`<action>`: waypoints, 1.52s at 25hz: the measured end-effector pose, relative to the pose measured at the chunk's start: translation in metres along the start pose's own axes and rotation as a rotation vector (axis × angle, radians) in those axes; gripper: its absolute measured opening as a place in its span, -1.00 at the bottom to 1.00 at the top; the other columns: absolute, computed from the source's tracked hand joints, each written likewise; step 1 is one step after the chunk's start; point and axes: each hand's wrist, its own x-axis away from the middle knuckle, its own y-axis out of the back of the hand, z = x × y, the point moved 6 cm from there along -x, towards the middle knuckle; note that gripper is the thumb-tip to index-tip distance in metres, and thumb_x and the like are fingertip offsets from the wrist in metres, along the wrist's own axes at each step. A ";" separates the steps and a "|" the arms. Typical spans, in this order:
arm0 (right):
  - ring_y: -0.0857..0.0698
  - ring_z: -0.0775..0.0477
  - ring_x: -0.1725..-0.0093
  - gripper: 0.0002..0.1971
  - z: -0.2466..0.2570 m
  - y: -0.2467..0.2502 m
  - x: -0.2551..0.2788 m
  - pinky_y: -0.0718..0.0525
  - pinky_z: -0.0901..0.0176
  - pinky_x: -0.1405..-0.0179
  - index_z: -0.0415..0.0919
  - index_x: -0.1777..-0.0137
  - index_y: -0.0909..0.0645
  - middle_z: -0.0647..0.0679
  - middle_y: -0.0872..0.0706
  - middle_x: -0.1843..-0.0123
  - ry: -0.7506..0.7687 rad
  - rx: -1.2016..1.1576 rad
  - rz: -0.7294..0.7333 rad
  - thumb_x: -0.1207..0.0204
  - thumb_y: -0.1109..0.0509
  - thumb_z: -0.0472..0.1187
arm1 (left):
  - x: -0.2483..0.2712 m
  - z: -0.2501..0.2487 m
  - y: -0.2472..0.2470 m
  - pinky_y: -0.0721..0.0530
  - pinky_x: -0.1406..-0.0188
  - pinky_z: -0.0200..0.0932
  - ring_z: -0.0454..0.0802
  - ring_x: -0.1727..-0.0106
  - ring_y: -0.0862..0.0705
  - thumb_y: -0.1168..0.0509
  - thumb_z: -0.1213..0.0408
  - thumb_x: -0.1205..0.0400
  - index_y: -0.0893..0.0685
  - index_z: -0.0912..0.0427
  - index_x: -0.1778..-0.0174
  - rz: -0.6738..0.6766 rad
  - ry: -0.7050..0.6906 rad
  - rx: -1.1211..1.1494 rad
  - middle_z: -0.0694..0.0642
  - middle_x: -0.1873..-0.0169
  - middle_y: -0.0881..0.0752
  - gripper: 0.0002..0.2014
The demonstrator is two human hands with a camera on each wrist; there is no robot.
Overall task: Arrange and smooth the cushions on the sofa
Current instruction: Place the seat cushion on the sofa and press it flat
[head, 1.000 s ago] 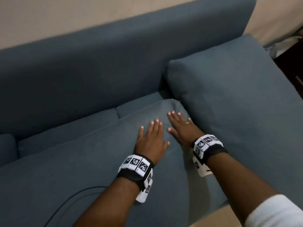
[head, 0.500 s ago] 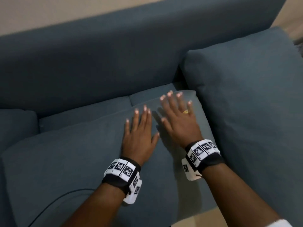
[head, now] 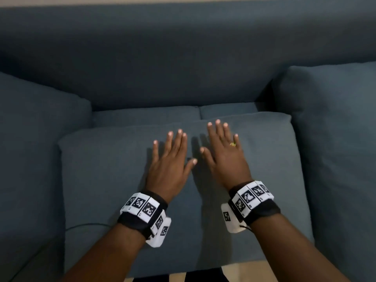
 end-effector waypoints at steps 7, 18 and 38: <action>0.16 -0.25 -0.81 -0.29 0.105 -0.020 -0.011 0.00 -0.37 -0.74 -0.09 -0.82 0.03 -0.11 0.16 -0.83 0.090 0.039 0.057 -0.76 -0.05 0.17 | 0.042 0.085 0.016 0.21 -0.71 0.25 0.04 -0.80 0.19 0.25 -0.20 -0.73 0.12 0.09 -0.80 -0.030 0.077 0.060 0.00 -0.78 0.19 -0.26; 0.10 -0.21 -0.81 -0.30 0.281 -0.096 -0.005 0.11 -0.42 -0.73 -0.03 -0.82 0.02 -0.10 0.07 -0.84 0.389 0.199 0.167 -0.75 -0.09 0.14 | 0.119 0.252 0.002 0.06 -0.76 0.26 0.06 -0.77 0.24 0.20 -0.08 -0.77 0.11 0.18 -0.78 -0.158 0.318 0.328 0.01 -0.70 0.31 -0.32; 0.06 -0.18 -0.81 -0.32 0.242 -0.079 0.051 0.09 -0.38 -0.74 -0.06 -0.82 0.00 -0.04 0.13 -0.82 0.297 0.267 0.051 -0.71 -0.05 0.02 | 0.180 0.217 -0.022 0.05 -0.76 0.29 0.30 -0.78 0.10 0.00 -0.07 -0.78 0.11 0.39 -0.76 -0.365 0.408 0.277 0.33 -0.75 0.16 -0.21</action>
